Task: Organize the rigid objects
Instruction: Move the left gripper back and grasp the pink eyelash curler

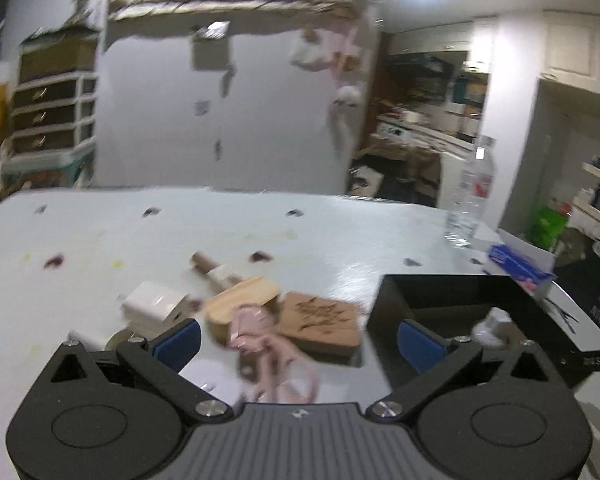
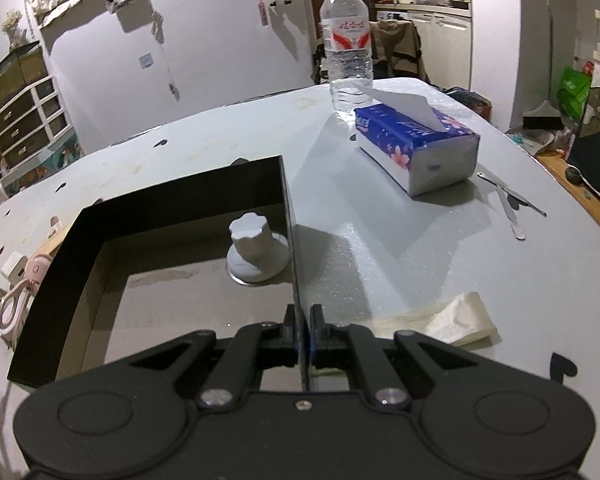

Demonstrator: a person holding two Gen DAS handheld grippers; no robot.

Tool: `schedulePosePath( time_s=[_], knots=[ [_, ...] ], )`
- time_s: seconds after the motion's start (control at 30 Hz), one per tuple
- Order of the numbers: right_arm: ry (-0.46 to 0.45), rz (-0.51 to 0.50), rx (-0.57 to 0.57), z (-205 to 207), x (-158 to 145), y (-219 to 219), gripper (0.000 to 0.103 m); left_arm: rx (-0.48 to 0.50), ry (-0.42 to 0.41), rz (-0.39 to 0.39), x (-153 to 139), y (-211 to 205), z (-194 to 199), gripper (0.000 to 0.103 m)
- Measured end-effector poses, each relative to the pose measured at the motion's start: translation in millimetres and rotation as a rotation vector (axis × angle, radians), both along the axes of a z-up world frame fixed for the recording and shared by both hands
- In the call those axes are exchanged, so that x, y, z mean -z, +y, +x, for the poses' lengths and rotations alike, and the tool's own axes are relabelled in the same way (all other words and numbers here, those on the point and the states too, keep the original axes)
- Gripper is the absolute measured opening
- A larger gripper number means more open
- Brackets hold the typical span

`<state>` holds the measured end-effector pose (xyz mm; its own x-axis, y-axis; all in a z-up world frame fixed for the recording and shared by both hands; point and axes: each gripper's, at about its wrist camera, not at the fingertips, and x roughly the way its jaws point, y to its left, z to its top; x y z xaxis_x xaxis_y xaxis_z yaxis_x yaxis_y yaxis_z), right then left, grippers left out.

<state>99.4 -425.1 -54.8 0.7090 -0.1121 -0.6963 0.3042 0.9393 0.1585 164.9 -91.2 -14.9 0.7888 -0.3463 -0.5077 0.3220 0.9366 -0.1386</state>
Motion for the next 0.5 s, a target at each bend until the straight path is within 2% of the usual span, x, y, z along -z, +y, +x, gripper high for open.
schedulePosePath(
  time_s=[0.13,0.33,0.37,0.5],
  knots=[
    [-0.012,0.014,0.033,-1,1,0,0.006,-0.049,0.079,-0.007,10,11,15,0.103],
    [-0.017,0.026,0.05,-1,1,0,0.006,-0.031,0.118,-0.017,20,9,28,0.1],
    [-0.017,0.022,0.05,-2,1,0,0.006,-0.026,0.118,-0.008,21,5,29,0.095],
    [-0.019,0.023,0.049,-2,1,0,0.006,-0.004,0.14,0.038,27,-9,36,0.064]
  ],
)
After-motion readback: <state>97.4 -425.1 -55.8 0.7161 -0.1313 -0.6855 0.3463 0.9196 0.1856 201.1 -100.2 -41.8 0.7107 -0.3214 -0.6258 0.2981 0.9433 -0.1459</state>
